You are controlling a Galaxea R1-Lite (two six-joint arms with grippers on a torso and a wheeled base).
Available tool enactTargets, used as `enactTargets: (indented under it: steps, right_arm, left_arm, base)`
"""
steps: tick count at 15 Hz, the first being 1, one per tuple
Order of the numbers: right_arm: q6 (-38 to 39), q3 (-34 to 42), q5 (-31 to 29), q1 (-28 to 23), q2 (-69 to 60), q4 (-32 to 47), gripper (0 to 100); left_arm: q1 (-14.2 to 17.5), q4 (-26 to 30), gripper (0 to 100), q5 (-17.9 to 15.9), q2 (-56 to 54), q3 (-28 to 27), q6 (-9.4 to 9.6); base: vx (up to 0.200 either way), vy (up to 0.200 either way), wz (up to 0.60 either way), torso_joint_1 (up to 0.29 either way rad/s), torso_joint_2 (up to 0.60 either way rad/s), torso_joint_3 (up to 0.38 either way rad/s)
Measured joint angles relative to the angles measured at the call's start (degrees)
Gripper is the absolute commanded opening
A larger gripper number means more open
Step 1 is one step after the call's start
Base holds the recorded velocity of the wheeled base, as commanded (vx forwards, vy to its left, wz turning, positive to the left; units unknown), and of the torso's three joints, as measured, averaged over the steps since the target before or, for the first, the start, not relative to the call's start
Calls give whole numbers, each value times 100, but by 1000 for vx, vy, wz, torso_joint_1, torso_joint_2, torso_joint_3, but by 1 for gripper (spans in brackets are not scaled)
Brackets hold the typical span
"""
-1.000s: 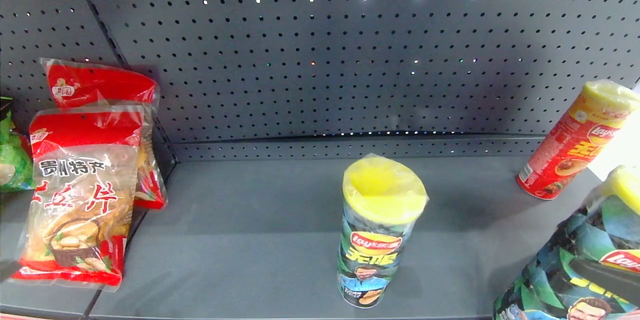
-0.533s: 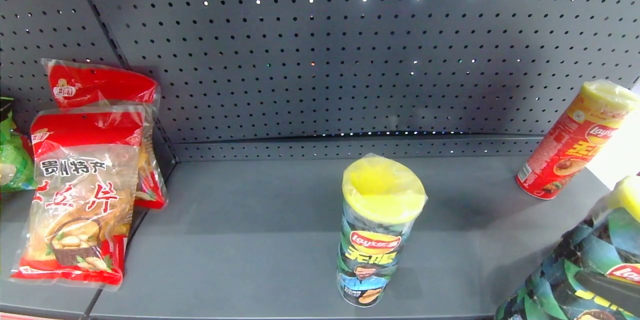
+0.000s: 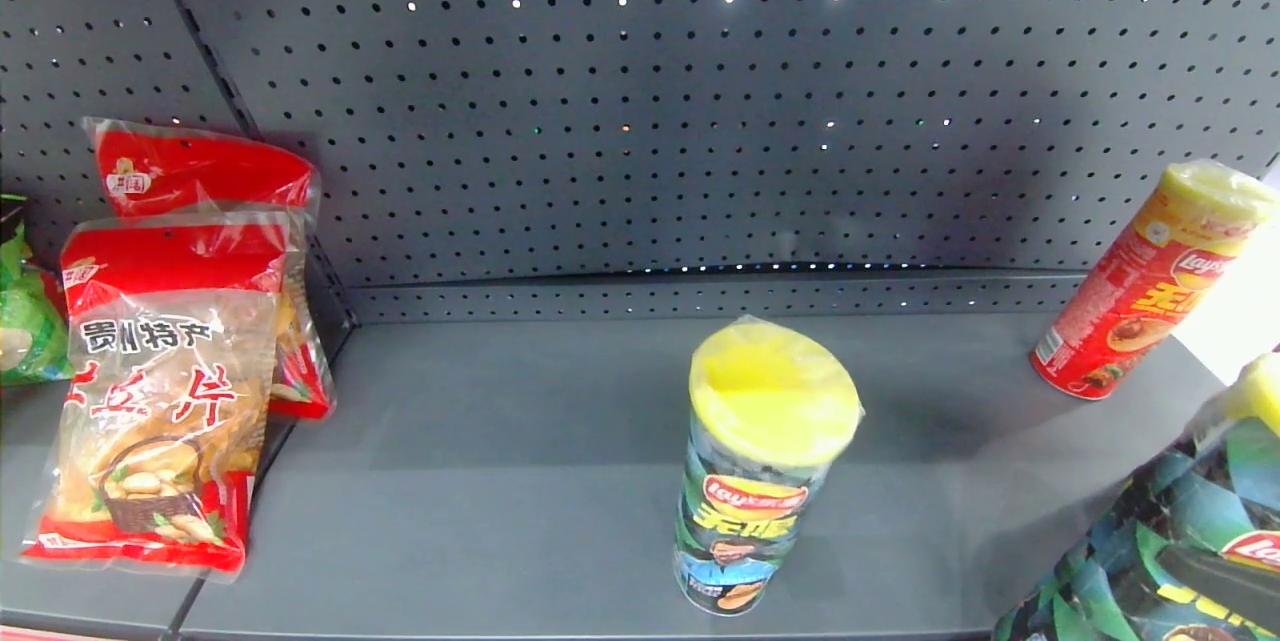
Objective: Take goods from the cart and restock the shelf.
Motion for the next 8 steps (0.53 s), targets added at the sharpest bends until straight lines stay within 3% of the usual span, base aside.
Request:
enactTargets:
  steps: [2,8]
  right_arm:
    - [0,0,-7,2,6,-2,0]
    - [115,-249,-49,9,63,6,0]
  left_arm:
    - [-2,-364,100,96,-2,297,0]
    - [-7,-361,100,113,-2,411,-21]
  base:
    - [0,0,0,0,0,0]
    - [0,0,0,0,0,0]
